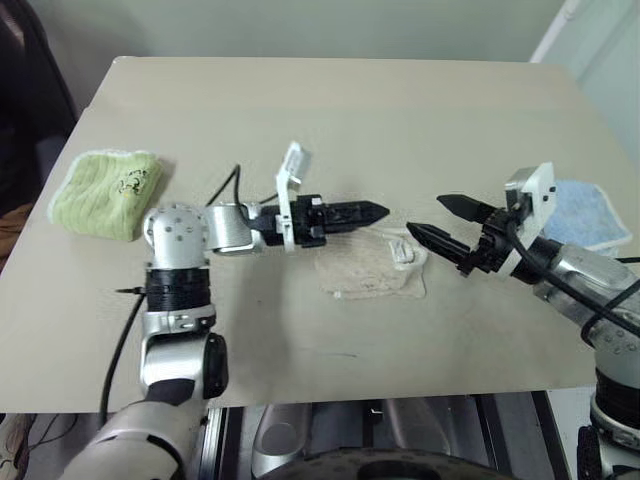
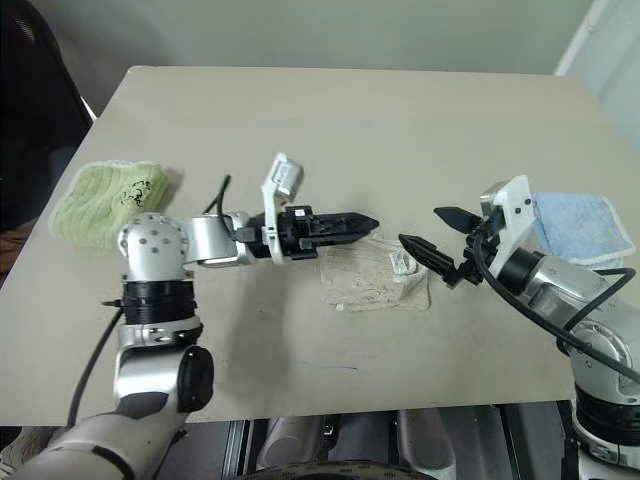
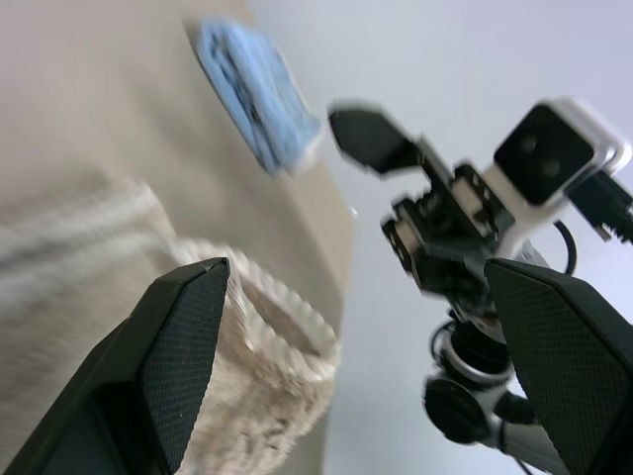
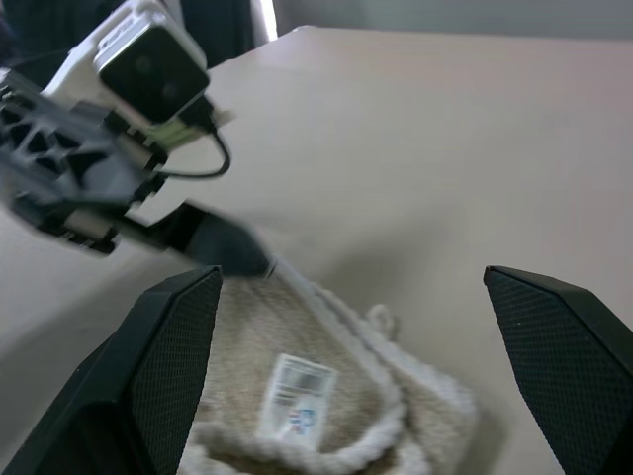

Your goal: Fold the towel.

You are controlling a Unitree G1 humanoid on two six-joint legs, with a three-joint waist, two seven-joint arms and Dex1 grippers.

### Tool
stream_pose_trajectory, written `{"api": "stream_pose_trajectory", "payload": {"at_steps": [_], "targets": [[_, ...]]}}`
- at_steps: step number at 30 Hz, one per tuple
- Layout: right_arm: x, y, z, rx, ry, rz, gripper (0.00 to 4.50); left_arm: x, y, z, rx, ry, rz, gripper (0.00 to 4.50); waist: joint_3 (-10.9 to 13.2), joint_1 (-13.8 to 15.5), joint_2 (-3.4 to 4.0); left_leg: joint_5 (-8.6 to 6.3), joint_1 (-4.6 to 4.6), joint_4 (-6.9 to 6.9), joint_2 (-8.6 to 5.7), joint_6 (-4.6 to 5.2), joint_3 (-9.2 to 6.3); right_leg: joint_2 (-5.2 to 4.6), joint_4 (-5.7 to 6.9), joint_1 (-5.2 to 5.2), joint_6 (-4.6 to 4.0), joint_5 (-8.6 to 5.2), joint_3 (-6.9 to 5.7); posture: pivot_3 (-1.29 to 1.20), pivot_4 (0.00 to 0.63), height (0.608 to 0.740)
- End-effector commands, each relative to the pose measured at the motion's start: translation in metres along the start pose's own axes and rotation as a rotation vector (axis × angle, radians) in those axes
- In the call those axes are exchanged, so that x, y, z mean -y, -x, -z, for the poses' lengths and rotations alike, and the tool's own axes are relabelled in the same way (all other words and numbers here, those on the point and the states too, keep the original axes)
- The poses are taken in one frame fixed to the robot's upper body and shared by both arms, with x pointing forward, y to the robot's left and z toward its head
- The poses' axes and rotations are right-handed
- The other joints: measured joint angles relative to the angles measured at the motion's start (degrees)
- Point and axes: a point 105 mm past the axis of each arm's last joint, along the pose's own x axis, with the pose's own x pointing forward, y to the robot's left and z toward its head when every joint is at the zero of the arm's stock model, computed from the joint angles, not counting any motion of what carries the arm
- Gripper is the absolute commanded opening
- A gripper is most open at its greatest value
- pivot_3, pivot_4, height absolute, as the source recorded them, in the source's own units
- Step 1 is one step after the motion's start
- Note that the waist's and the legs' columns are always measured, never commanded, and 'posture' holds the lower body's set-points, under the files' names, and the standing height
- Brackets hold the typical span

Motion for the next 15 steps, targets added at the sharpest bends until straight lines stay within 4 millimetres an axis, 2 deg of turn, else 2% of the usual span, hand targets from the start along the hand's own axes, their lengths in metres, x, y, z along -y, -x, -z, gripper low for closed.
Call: {"api": "stream_pose_trajectory", "payload": {"at_steps": [1, 3, 5, 8, 10, 12, 14, 15], "targets": [[-0.023, -0.007, -0.009, -0.003, 0.022, -0.077, 4.32, 0.010, 0.015, -0.025, 0.184, -0.319, 0.047, 4.49, 0.01, -0.20, 0.01, -0.01, 0.00, 0.00, 0.00, 0.00, 0.00, 0.02, 0.00, -0.03, -0.02, -0.01, 0.02, 0.00, 0.150, 0.703], [-0.027, -0.015, -0.005, -0.030, 0.027, -0.082, 3.89, 0.010, 0.025, -0.021, 0.173, -0.434, 0.070, 4.50, 0.01, -0.15, 0.01, -0.04, -0.02, 0.00, 0.00, 0.03, -0.04, 0.07, 0.00, -0.05, -0.06, -0.05, 0.00, 0.00, 0.150, 0.703], [-0.029, -0.020, -0.003, -0.048, 0.031, -0.089, 3.26, 0.002, 0.032, -0.017, 0.133, -0.506, 0.048, 4.50, 0.01, -0.19, 0.01, -0.11, -0.07, 0.01, 0.01, 0.11, -0.09, 0.07, 0.00, -0.08, -0.04, -0.07, 0.01, 0.00, 0.150, 0.703], [-0.029, -0.028, -0.003, -0.058, 0.036, -0.096, 2.21, 0.002, 0.041, -0.010, 0.090, -0.579, 0.085, 3.59, 0.01, 0.00, 0.01, -0.48, -0.17, 0.02, 0.01, 0.73, -0.17, 0.06, 0.00, -0.13, -0.07, -0.06, 0.00, 0.00, 0.150, 0.703], [-0.031, -0.035, -0.005, -0.058, 0.036, -0.107, 1.56, 0.000, 0.043, -0.002, 0.055, -0.638, 0.095, 2.95, 0.01, 0.06, 0.01, -0.49, -0.25, 0.04, -0.02, 0.76, -0.24, 0.03, 0.00, -0.14, -0.18, 0.01, -0.01, 0.00, 0.150, 0.703], [-0.035, -0.041, -0.009, -0.051, 0.030, -0.130, 0.73, -0.003, 0.043, 0.007, 0.010, -0.710, 0.097, 2.07, 0.01, -0.01, 0.02, -0.52, -0.27, 0.06, -0.03, 0.78, -0.24, 0.01, 0.00, -0.18, -0.39, 0.14, -0.03, 0.00, 0.150, 0.703], [-0.036, -0.046, -0.009, -0.053, 0.026, -0.137, 0.12, -0.006, 0.042, 0.014, -0.015, -0.748, 0.106, 1.44, 0.01, -0.04, 0.02, -0.56, -0.30, 0.06, -0.02, 0.78, -0.24, 0.00, 0.00, -0.23, -0.47, 0.18, -0.04, 0.00, 0.150, 0.703], [-0.036, -0.048, -0.007, -0.058, 0.023, -0.135, 0.00, -0.007, 0.040, 0.016, -0.018, -0.761, 0.108, 1.11, 0.01, -0.05, 0.02, -0.56, -0.35, 0.06, -0.02, 0.78, -0.26, 0.00, 0.00, -0.27, -0.52, 0.20, -0.05, 0.00, 0.150, 0.703]]}}
